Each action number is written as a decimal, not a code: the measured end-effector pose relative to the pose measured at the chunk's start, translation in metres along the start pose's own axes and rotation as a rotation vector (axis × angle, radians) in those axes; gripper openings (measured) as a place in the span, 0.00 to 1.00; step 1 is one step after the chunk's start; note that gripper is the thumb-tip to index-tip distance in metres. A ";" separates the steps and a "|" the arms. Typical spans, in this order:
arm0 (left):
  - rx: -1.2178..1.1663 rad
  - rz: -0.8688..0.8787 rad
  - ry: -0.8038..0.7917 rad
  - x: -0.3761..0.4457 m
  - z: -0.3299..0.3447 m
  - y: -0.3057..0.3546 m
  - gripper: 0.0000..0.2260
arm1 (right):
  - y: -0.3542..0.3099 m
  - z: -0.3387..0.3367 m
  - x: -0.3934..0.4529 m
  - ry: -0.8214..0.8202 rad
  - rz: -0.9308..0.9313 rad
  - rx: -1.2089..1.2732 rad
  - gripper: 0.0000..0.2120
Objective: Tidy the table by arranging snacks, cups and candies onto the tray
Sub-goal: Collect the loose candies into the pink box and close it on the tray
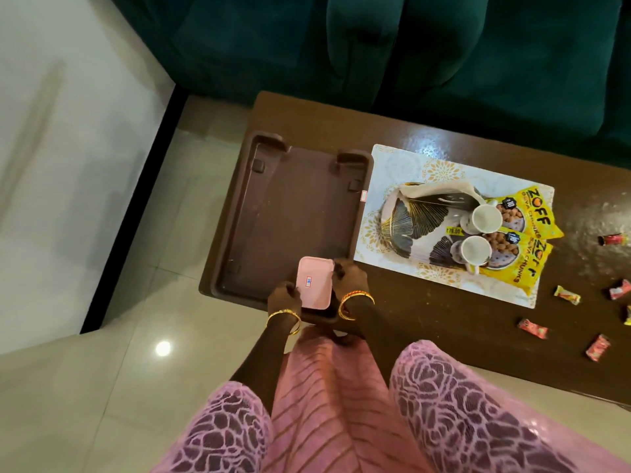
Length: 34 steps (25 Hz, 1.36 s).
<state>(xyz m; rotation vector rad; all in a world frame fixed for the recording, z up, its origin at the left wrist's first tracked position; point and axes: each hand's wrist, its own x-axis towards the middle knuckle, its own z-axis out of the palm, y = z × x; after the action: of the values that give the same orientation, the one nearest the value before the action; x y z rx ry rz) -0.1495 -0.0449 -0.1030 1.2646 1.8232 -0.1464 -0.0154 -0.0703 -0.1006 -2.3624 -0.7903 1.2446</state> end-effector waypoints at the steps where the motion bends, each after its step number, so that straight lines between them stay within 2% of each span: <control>1: -0.017 -0.001 0.002 -0.001 -0.001 0.002 0.12 | -0.001 0.000 0.000 0.022 0.022 0.021 0.14; 7: -0.030 0.153 -0.017 -0.015 -0.014 0.020 0.11 | -0.016 -0.026 -0.010 0.147 0.023 0.188 0.12; 9: -0.019 0.231 -0.040 -0.021 -0.019 0.031 0.09 | -0.017 -0.044 -0.015 0.187 0.010 0.234 0.11; 11: -0.144 0.230 -0.101 -0.029 -0.020 0.047 0.03 | -0.011 -0.067 -0.023 0.219 0.009 0.277 0.10; 13: -0.453 0.084 -0.233 -0.035 -0.016 0.066 0.10 | -0.003 -0.089 -0.030 0.221 -0.013 0.298 0.09; 17: -0.792 -0.230 -0.816 -0.045 0.013 0.094 0.26 | 0.018 -0.123 -0.053 0.121 0.063 0.489 0.08; 19: -0.728 -0.270 -1.002 -0.055 0.040 0.106 0.33 | 0.042 -0.143 -0.066 0.195 0.137 0.564 0.07; 24: -0.487 -0.201 -1.162 -0.101 0.119 0.146 0.36 | 0.123 -0.198 -0.089 0.327 0.223 0.591 0.11; 29: -0.395 -0.207 -1.180 -0.148 0.199 0.165 0.35 | 0.202 -0.252 -0.097 0.317 0.291 0.608 0.16; 34: -0.413 -0.276 -1.169 -0.203 0.278 0.177 0.33 | 0.281 -0.310 -0.098 0.216 0.287 0.438 0.15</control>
<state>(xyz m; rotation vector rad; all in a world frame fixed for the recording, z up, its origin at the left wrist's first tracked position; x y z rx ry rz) 0.1746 -0.2525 -0.0608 0.4171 0.9000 -0.5083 0.2855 -0.3667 -0.0199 -2.2351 -0.0951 1.1023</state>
